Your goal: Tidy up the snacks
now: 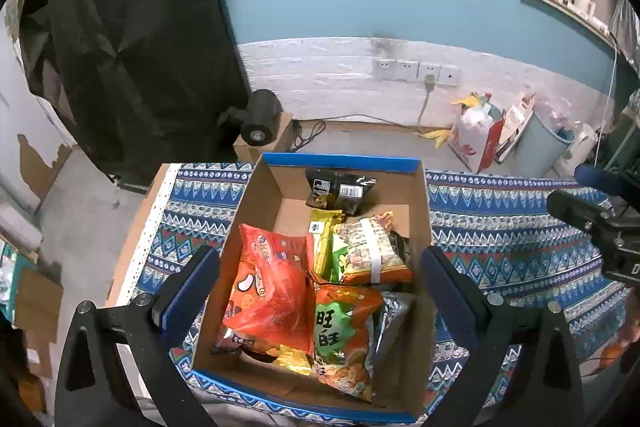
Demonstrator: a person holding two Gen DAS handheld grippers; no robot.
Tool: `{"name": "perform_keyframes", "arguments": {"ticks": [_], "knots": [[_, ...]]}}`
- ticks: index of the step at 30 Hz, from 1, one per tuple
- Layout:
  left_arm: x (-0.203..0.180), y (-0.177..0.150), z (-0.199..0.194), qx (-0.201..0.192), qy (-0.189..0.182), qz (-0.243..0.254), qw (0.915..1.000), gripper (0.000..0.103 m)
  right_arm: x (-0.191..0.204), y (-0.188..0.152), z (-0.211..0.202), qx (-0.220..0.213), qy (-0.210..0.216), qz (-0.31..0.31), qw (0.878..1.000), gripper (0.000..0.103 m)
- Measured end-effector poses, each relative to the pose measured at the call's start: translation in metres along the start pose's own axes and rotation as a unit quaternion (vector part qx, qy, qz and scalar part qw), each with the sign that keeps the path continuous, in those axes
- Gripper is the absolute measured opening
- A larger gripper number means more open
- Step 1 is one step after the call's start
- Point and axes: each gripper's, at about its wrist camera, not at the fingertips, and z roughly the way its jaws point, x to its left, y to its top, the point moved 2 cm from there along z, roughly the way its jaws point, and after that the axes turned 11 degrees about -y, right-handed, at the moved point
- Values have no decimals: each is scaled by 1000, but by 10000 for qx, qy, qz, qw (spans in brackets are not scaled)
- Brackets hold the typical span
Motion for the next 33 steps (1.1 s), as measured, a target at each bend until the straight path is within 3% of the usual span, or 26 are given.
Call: {"name": "perform_keyframes", "arguments": {"ticks": [33], "knots": [[-11, -3, 9, 214, -34, 35, 9998, 101, -13, -4, -4, 55, -58, 48, 10000, 80]]}}
